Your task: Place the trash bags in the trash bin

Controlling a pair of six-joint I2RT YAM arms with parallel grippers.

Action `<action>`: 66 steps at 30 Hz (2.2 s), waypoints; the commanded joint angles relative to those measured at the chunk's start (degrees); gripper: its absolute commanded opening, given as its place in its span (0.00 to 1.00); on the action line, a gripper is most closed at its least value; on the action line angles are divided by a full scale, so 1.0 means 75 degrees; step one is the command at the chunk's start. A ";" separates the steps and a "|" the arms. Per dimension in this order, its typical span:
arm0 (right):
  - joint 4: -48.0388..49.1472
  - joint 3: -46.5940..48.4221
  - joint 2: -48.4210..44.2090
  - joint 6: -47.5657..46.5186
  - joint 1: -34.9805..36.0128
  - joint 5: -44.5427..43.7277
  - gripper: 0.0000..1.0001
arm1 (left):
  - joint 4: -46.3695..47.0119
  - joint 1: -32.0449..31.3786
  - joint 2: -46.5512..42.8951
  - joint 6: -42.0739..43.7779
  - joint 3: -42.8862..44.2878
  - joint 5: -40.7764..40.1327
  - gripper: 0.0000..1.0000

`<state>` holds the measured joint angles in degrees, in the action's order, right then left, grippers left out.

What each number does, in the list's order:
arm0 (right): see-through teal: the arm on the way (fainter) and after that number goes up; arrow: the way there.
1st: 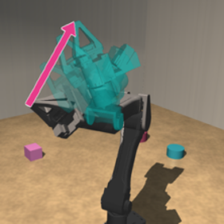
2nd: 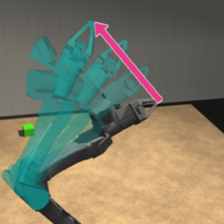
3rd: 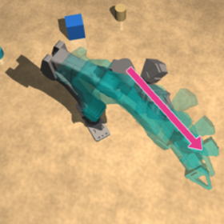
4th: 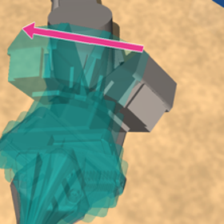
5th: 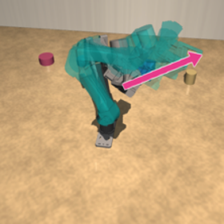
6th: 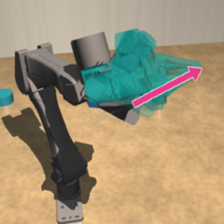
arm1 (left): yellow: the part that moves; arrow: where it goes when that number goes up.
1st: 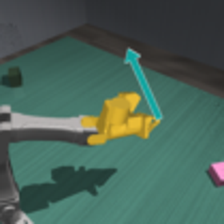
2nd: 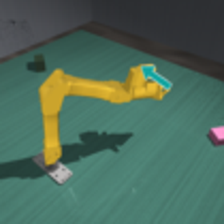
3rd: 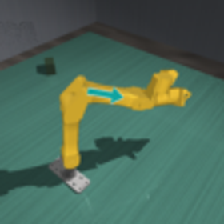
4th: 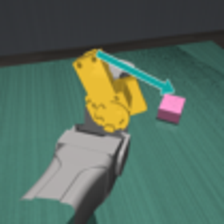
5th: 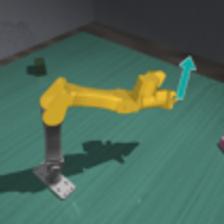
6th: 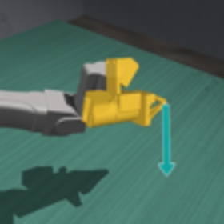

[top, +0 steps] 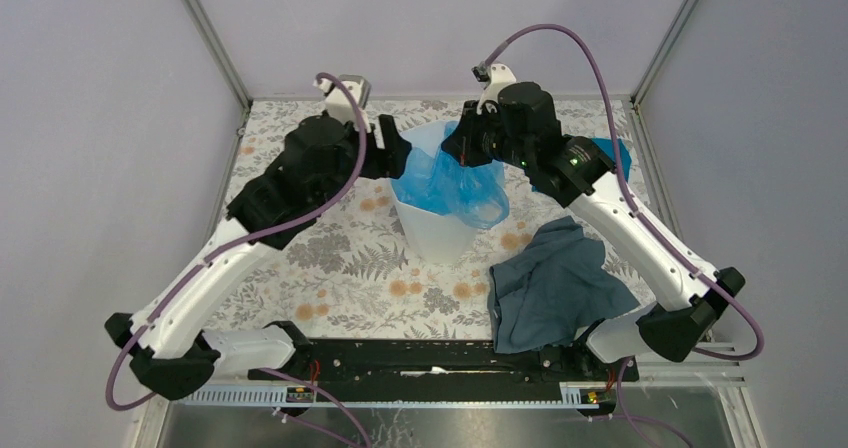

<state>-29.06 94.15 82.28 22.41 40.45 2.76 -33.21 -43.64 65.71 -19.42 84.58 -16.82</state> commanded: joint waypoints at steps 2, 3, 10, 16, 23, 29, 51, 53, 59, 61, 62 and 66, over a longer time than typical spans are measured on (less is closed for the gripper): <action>-0.0734 0.1606 0.1257 0.0835 -0.0008 -0.1260 0.00 | 0.0357 0.0479 0.0102 -0.0117 -0.1041 0.0403 0.70; -0.0777 0.1765 0.1458 0.0961 0.0012 -0.1450 0.00 | 0.0307 0.0475 0.0158 -0.0188 -0.1016 0.0474 0.70; -0.0936 0.2633 0.2244 0.0900 0.0370 -0.1555 0.00 | 0.0293 0.0512 -0.0726 -0.0160 -0.0812 0.0555 0.81; -0.0360 0.2082 0.1540 0.0501 0.0372 -0.1074 0.00 | 0.1178 0.0527 -0.1494 -0.0544 -0.1032 0.2665 0.99; 0.0115 0.1557 0.0937 0.0561 0.0361 -0.0637 0.06 | 0.1769 0.0521 -0.0771 -0.1288 -0.1214 0.4123 0.92; 0.0133 0.1440 0.0818 0.0632 0.0369 -0.0473 0.06 | 0.1915 0.0506 -0.0332 -0.1600 -0.1143 0.4841 0.97; -0.1328 0.1249 -0.0067 -0.0683 0.0362 -0.0971 0.88 | 0.2404 0.0393 -0.1310 -0.1854 -0.2525 0.3307 0.00; -0.1501 0.1220 -0.0303 -0.0509 0.0363 -0.1022 0.97 | 0.2510 0.0408 -0.1592 -0.1813 -0.2833 0.3179 0.00; -0.2040 0.1040 -0.0723 0.0020 0.0361 -0.1247 1.00 | 0.2694 0.0404 -0.2305 -0.1725 -0.3639 0.2580 0.00; -0.2045 0.0722 -0.0862 0.0292 0.0361 -0.1311 1.00 | 0.3103 0.0410 -0.2621 -0.1884 -0.4115 0.2525 0.00; -0.1964 0.0547 -0.0928 0.0468 0.0361 -0.1193 1.00 | 0.3280 0.0409 -0.2770 -0.1947 -0.4329 0.2539 0.00; -0.1142 -0.0224 -0.1023 0.1341 0.0364 0.0189 0.90 | 0.3809 0.0408 -0.3359 -0.2219 -0.5127 0.2556 0.00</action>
<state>-41.52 96.90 74.43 25.43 42.92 -3.27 -12.29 -40.62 44.07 -33.98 50.09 3.73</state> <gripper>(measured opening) 0.951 0.005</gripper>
